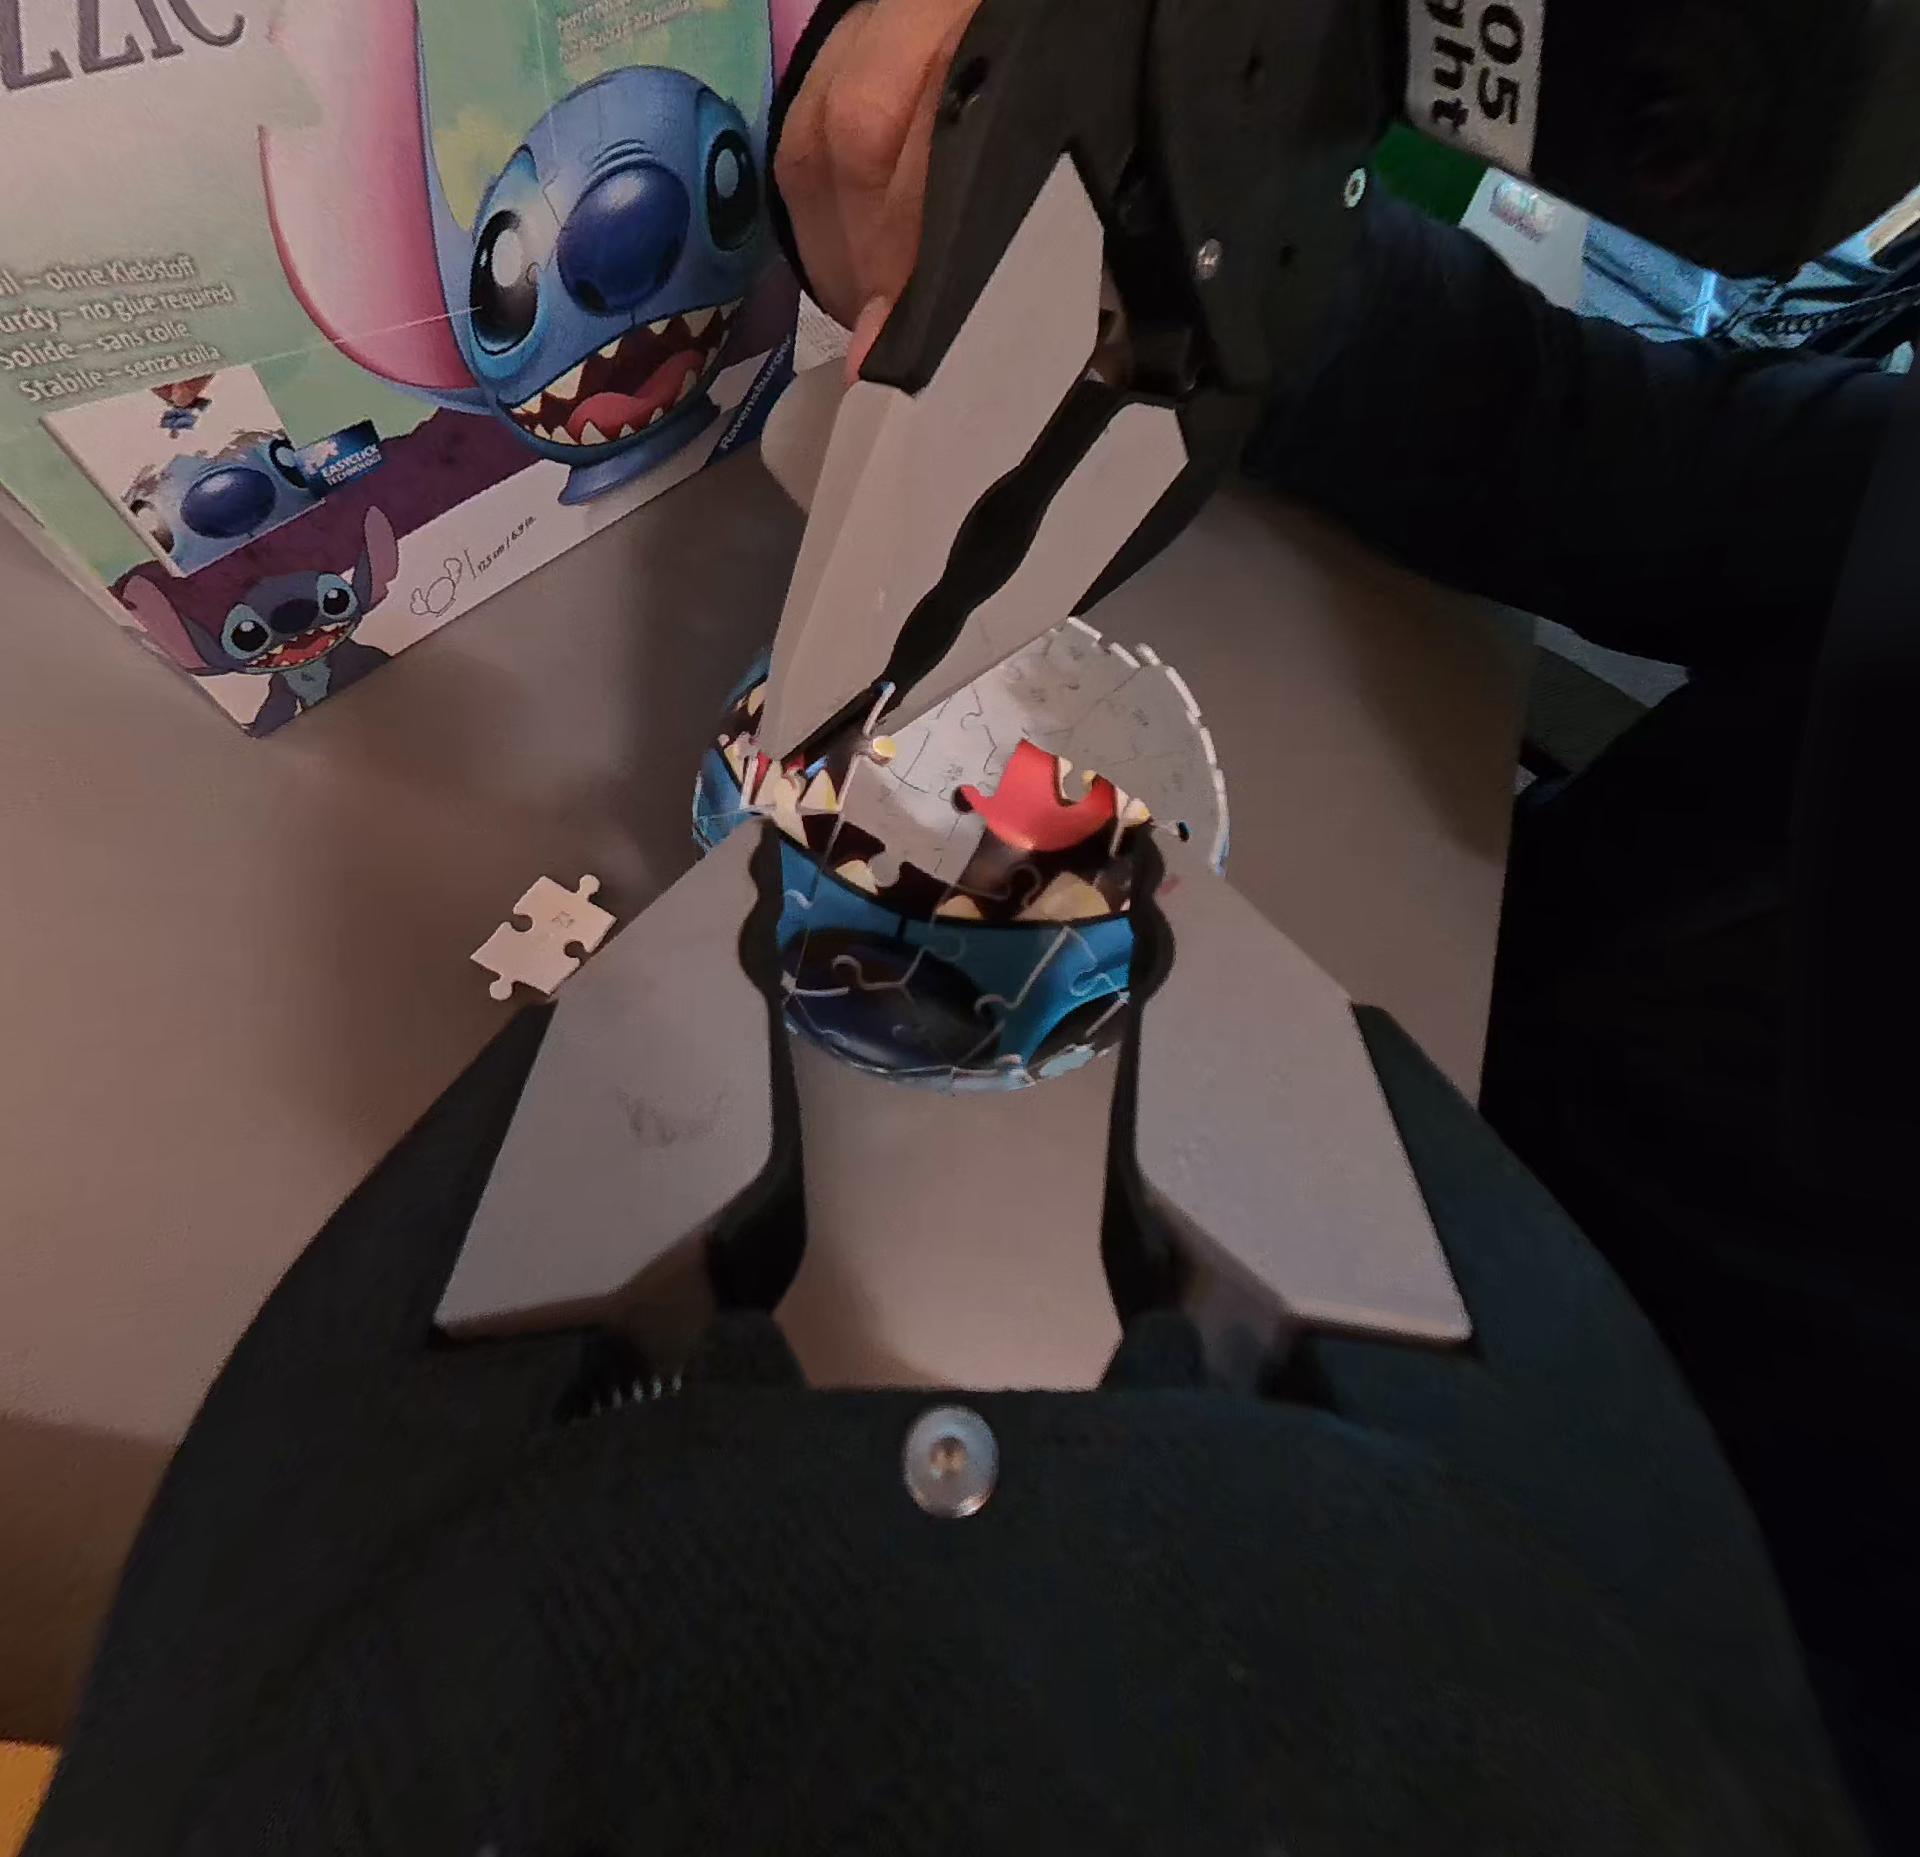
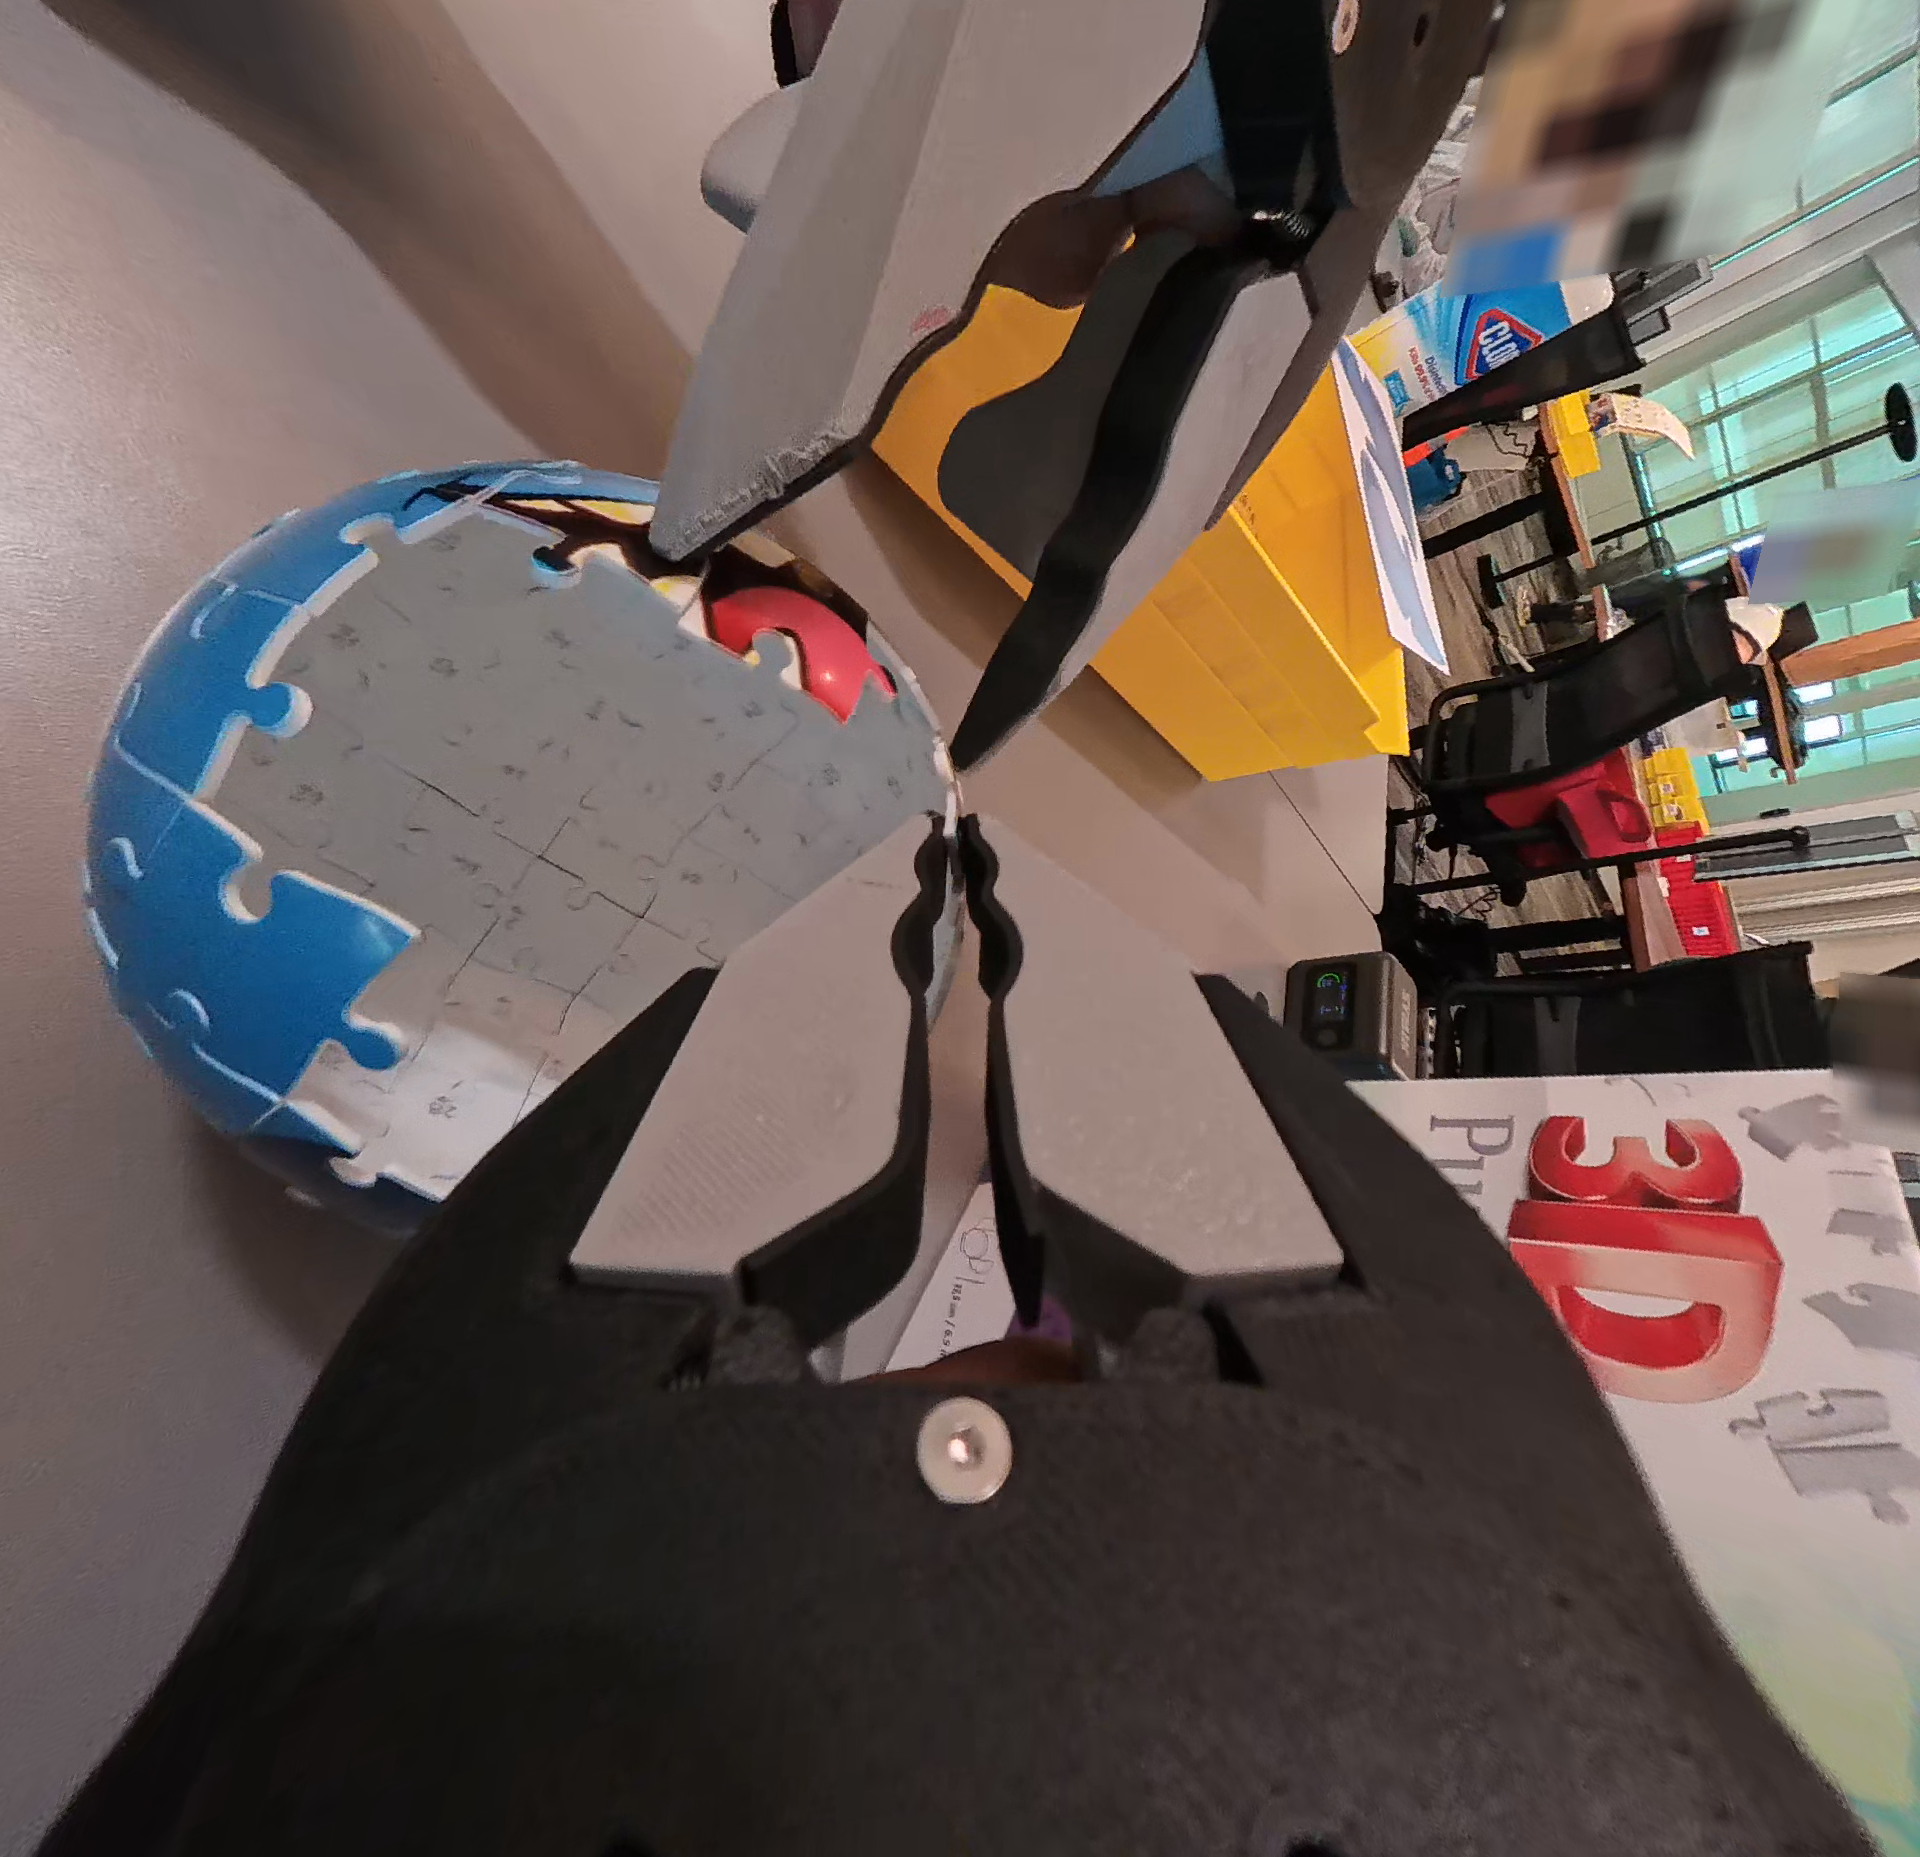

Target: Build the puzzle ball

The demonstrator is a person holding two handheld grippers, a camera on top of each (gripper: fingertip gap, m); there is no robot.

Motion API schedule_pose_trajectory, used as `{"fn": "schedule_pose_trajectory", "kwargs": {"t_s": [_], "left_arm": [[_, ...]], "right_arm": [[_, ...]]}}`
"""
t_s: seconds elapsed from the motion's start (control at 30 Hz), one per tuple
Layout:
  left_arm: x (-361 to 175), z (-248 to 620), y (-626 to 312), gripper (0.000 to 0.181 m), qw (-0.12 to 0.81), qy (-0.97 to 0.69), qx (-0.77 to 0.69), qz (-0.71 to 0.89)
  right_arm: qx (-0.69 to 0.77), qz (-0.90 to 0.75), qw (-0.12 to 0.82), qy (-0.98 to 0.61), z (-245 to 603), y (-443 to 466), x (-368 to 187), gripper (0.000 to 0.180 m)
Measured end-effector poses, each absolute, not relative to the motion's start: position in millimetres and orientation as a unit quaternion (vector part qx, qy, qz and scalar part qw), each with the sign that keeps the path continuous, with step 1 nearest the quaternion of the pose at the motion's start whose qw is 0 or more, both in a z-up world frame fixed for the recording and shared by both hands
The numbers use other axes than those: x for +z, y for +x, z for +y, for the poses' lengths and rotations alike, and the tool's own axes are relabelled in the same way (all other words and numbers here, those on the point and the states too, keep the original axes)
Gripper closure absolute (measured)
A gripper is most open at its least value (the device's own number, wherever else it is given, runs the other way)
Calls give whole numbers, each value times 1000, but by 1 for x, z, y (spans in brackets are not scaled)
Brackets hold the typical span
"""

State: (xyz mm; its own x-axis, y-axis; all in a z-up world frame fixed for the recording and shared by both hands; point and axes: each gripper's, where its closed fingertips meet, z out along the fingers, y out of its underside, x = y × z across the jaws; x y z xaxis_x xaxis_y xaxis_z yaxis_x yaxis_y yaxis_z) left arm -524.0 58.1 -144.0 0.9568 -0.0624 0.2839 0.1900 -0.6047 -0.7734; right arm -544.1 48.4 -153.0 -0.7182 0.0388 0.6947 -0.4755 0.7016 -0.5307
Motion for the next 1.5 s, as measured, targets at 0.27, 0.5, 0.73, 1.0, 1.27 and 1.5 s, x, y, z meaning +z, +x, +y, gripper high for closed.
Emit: {"fn": "schedule_pose_trajectory", "kwargs": {"t_s": [0.27, 0.5, 0.73, 1.0, 1.27, 1.5], "left_arm": [[-144, 58, -522, 111, 448, -879, -161, -28], [-144, 57, -522, 111, 447, -879, -162, -27], [-147, 58, -523, 110, 444, -882, -155, -26], [-147, 58, -524, 109, 444, -883, -154, -26], [-147, 58, -525, 108, 445, -882, -151, -26], [-147, 58, -524, 106, 445, -882, -154, -23]], "right_arm": [[368, -857, 340, 121, 50, -547, -154, 180], [370, -856, 341, 120, 51, -547, -156, 175], [347, -859, 350, 137, 48, -547, -158, 180], [328, -862, 358, 145, 49, -550, -158, 179], [313, -862, 368, 152, 47, -551, -157, 178], [318, -859, 371, 153, 46, -553, -157, 172]]}}
